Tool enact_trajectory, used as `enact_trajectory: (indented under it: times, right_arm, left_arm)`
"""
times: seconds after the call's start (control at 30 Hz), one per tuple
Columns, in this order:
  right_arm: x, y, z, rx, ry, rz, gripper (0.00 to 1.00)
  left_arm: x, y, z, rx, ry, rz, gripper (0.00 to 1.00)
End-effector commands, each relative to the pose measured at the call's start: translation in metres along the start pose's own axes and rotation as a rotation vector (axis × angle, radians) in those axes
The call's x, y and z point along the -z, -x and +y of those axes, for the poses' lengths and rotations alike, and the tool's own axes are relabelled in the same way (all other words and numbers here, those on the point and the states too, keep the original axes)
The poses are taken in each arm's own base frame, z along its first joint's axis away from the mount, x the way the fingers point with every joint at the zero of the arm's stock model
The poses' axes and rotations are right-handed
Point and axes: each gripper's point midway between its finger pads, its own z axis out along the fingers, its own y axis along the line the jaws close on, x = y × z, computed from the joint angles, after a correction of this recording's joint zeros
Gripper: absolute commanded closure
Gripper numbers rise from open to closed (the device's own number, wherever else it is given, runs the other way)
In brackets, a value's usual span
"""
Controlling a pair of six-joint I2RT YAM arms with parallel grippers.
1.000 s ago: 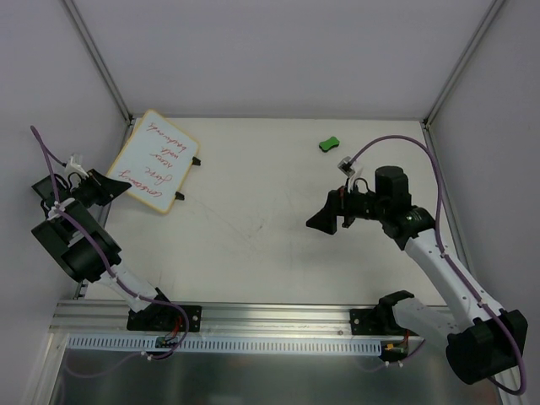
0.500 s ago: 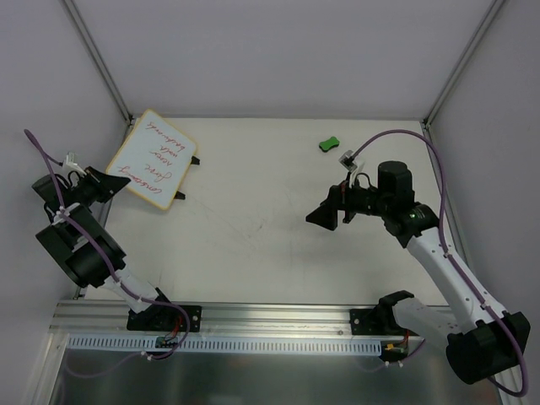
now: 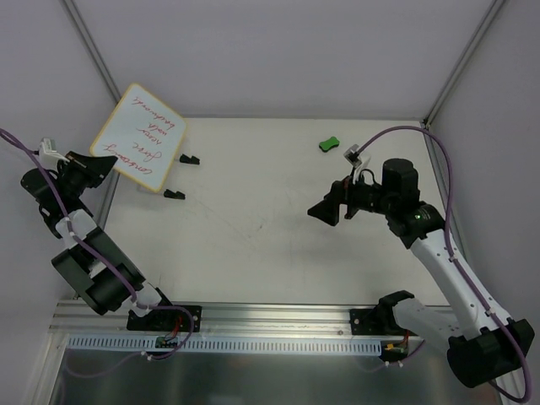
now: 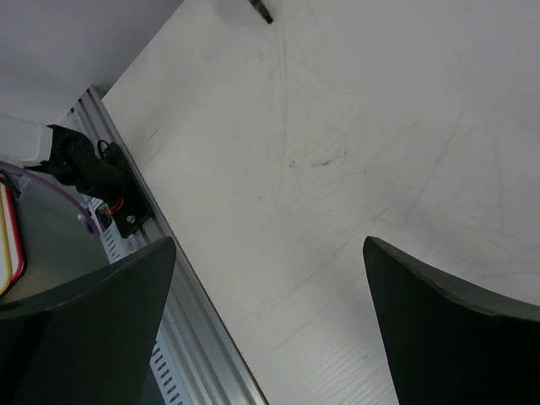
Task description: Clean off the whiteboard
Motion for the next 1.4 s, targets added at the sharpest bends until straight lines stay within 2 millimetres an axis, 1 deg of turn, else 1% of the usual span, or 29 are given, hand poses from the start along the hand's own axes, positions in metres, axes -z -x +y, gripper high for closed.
enact_trajectory:
  times: [0.0, 0.1, 0.13, 0.17, 0.23, 0.3, 0.33, 0.37, 0.4, 0.43, 0.5, 0.53, 0.57, 0.6, 0.63, 0.67, 0.73, 0.77, 0.83, 0.87, 0.9, 0.97, 1.0, 1.1, 1.2, 1.23, 1.27, 1.33, 1.37]
  right_arm:
    - [0.01, 0.034, -0.002, 0.064, -0.082, -0.088, 0.01]
    - [0.011, 0.052, -0.032, 0.03, -0.259, -0.131, 0.01]
    - [0.014, 0.059, -0.051, 0.019, -0.363, -0.151, 0.01]
    - [0.018, 0.069, -0.06, -0.011, -0.428, -0.181, 0.01]
    - [0.019, 0.072, -0.1, -0.059, -0.616, -0.179, 0.01]
    - [0.025, 0.081, -0.121, -0.109, -0.744, -0.189, 0.01]
    - [0.021, 0.076, -0.144, -0.142, -0.835, -0.162, 0.01]
    - [0.019, 0.076, -0.153, -0.157, -0.872, -0.149, 0.01]
    - [0.018, 0.088, -0.157, -0.179, -0.899, -0.178, 0.01]
    - [0.013, 0.082, -0.177, -0.204, -0.97, -0.152, 0.01]
    - [0.007, 0.085, -0.194, -0.232, -1.031, -0.157, 0.02]
    - [0.005, 0.095, -0.199, -0.259, -1.055, -0.191, 0.04]
    - [-0.002, 0.087, -0.218, -0.274, -1.119, -0.167, 0.05]
    - [-0.006, 0.088, -0.225, -0.29, -1.142, -0.175, 0.07]
    - [-0.008, 0.1, -0.231, -0.309, -1.166, -0.213, 0.07]
    - [-0.02, 0.091, -0.246, -0.323, -1.189, -0.182, 0.08]
    - [-0.031, 0.093, -0.26, -0.339, -1.217, -0.187, 0.09]
    - [-0.036, 0.104, -0.263, -0.362, -1.216, -0.226, 0.1]
    - [-0.051, 0.095, -0.285, -0.393, -1.249, -0.212, 0.1]
    - [-0.056, 0.105, -0.288, -0.403, -1.248, -0.242, 0.12]
    - [-0.067, 0.096, -0.3, -0.426, -1.264, -0.231, 0.14]
    - [-0.075, 0.102, -0.31, -0.435, -1.277, -0.254, 0.15]
    - [-0.083, 0.091, -0.321, -0.459, -1.296, -0.247, 0.15]
    - [-0.092, 0.091, -0.335, -0.496, -1.318, -0.282, 0.15]
    - [-0.104, 0.078, -0.354, -0.522, -1.332, -0.268, 0.15]
    - [-0.106, 0.085, -0.356, -0.522, -1.329, -0.287, 0.15]
    - [-0.112, 0.076, -0.365, -0.526, -1.338, -0.268, 0.15]
    - [-0.118, 0.08, -0.37, -0.534, -1.33, -0.287, 0.15]
    - [-0.123, 0.073, -0.378, -0.548, -1.337, -0.281, 0.15]
  left_arm:
    - [0.004, 0.037, -0.065, -0.111, -0.106, -0.108, 1.0]
    - [0.001, 0.032, -0.093, -0.111, -0.144, -0.104, 1.0]
    - [0.0, 0.029, -0.1, -0.109, -0.151, -0.101, 1.0]
    - [-0.003, 0.021, -0.109, -0.099, -0.165, -0.085, 1.0]
    - [-0.001, 0.012, -0.122, -0.118, -0.172, -0.086, 1.0]
    - [-0.001, -0.004, -0.135, -0.124, -0.191, -0.048, 1.0]
    - [-0.002, -0.01, -0.137, -0.114, -0.196, -0.037, 1.0]
    - [-0.001, -0.015, -0.142, -0.116, -0.209, -0.026, 1.0]
    - [0.0, -0.022, -0.148, -0.118, -0.225, -0.012, 1.0]
    - [0.0, -0.026, -0.15, -0.11, -0.23, -0.007, 1.0]
    - [0.002, -0.033, -0.158, -0.109, -0.248, 0.004, 1.0]
    - [0.001, -0.039, -0.164, -0.101, -0.265, 0.018, 1.0]
    - [0.0, -0.042, -0.167, -0.098, -0.275, 0.028, 1.0]
    - [0.001, -0.045, -0.171, -0.103, -0.285, 0.033, 1.0]
    - [0.001, -0.049, -0.174, -0.096, -0.29, 0.041, 1.0]
    - [0.0, -0.056, -0.18, -0.096, -0.31, 0.06, 1.0]
    - [0.0, -0.064, -0.185, -0.093, -0.323, 0.079, 1.0]
    - [0.0, -0.071, -0.19, -0.088, -0.338, 0.097, 1.0]
    - [0.002, -0.079, -0.192, -0.098, -0.348, 0.111, 1.0]
    - [0.003, -0.082, -0.193, -0.092, -0.349, 0.119, 1.0]
    - [0.005, -0.086, -0.194, -0.094, -0.354, 0.126, 1.0]
    - [0.007, -0.092, -0.194, -0.087, -0.357, 0.136, 1.0]
    - [0.009, -0.097, -0.196, -0.085, -0.363, 0.145, 1.0]
    - [0.013, -0.106, -0.197, -0.08, -0.372, 0.162, 1.0]
    - [0.016, -0.112, -0.197, -0.078, -0.378, 0.173, 1.0]
    - [0.017, -0.114, -0.198, -0.076, -0.38, 0.178, 1.0]
    - [0.018, -0.115, -0.198, -0.075, -0.381, 0.181, 1.0]
    - [0.021, -0.119, -0.199, -0.076, -0.386, 0.187, 1.0]
    - [0.022, -0.121, -0.199, -0.075, -0.388, 0.192, 1.0]
